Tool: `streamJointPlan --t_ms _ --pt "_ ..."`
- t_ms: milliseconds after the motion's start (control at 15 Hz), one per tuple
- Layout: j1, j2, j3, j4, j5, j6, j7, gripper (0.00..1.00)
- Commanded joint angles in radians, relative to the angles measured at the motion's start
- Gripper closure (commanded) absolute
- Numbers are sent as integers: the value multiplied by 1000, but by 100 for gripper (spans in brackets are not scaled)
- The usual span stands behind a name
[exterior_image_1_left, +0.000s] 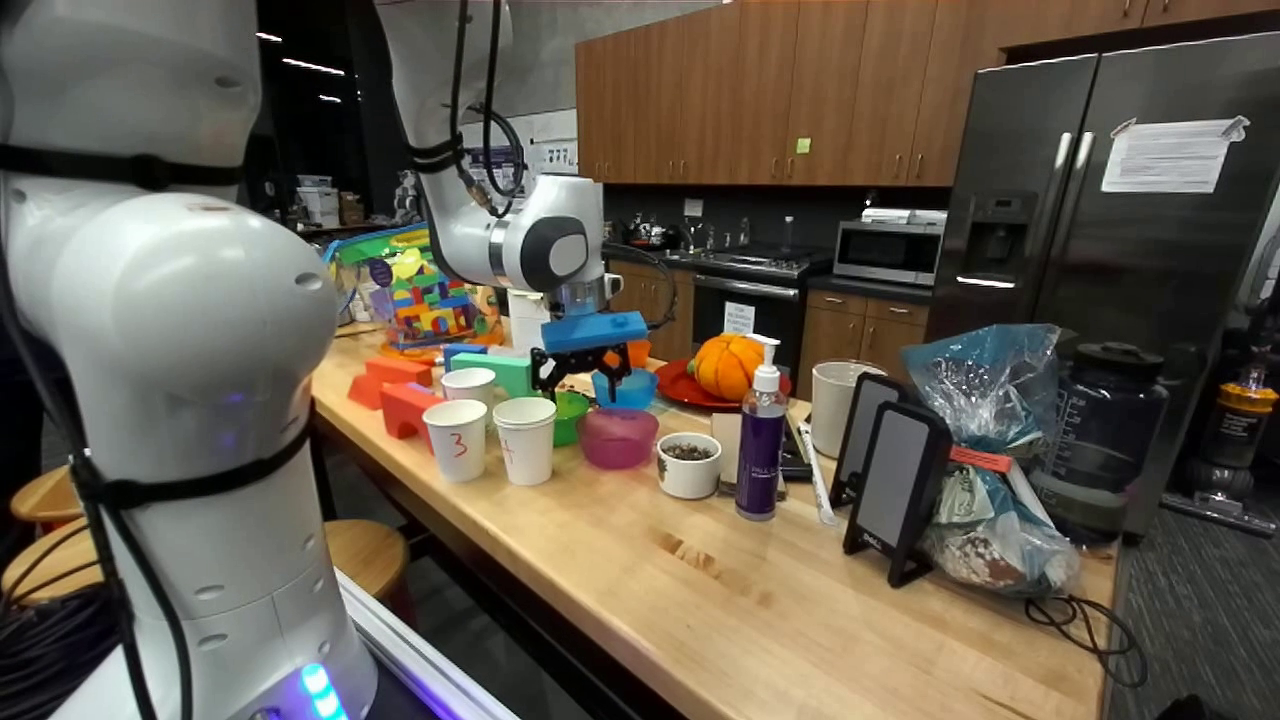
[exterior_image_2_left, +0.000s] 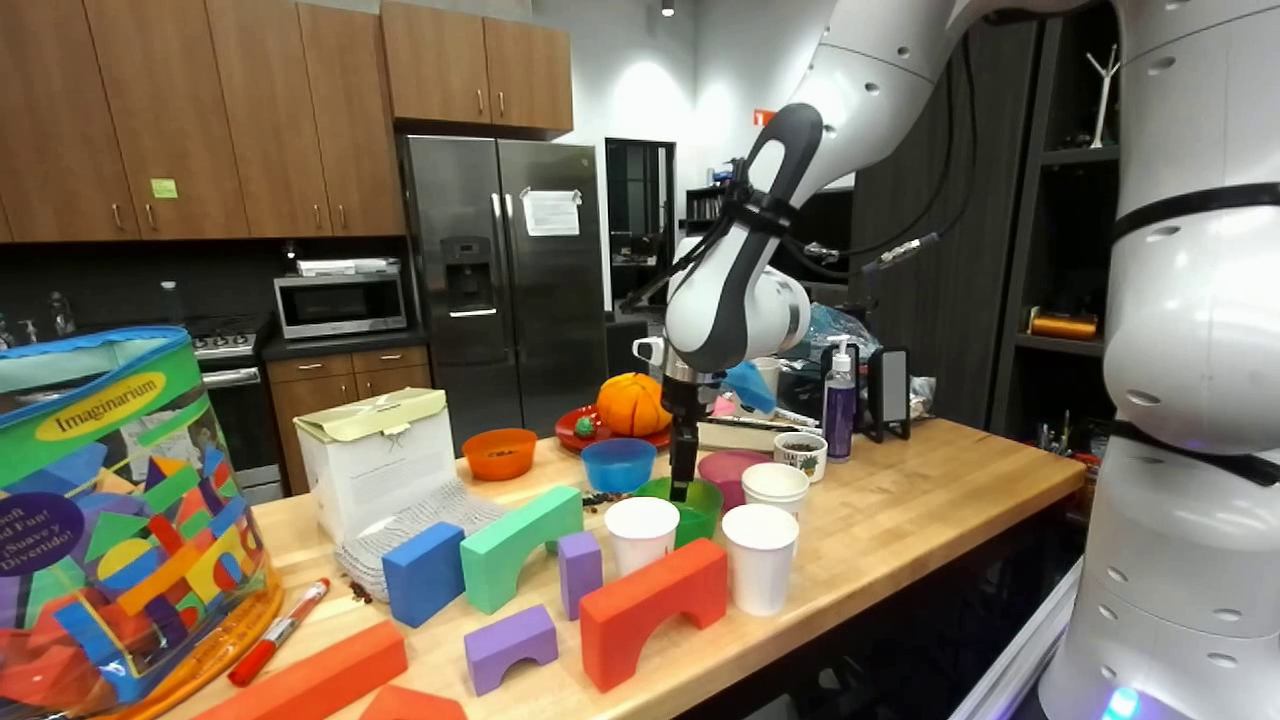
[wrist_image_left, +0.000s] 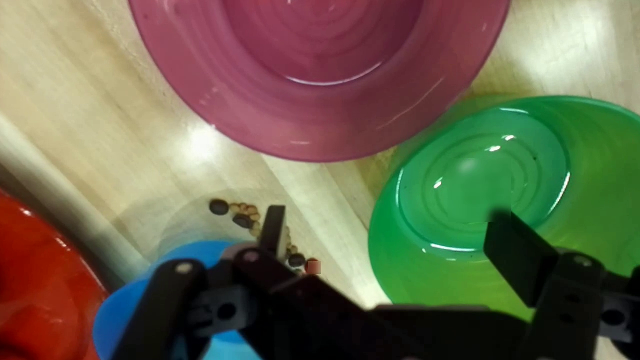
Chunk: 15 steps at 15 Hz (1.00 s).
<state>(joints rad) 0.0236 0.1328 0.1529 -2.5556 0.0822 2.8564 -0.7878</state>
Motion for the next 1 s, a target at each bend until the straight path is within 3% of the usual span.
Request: streamJointPlan --t_ms 0,200,267,400,733,867,933 --pt "-27 26 19 28 22 -25 -40 0" --pt "-32 38 23 36 15 -31 -37 17" --pt "-35 38 26 36 15 -34 -37 30" --pt "-38 38 29 37 11 -34 -33 42" --pt "-32 25 21 35 -11 -35 -15 84" --pt "-30 22 20 35 -15 -38 -13 98" --pt "-30 22 20 36 -16 -39 -12 100"
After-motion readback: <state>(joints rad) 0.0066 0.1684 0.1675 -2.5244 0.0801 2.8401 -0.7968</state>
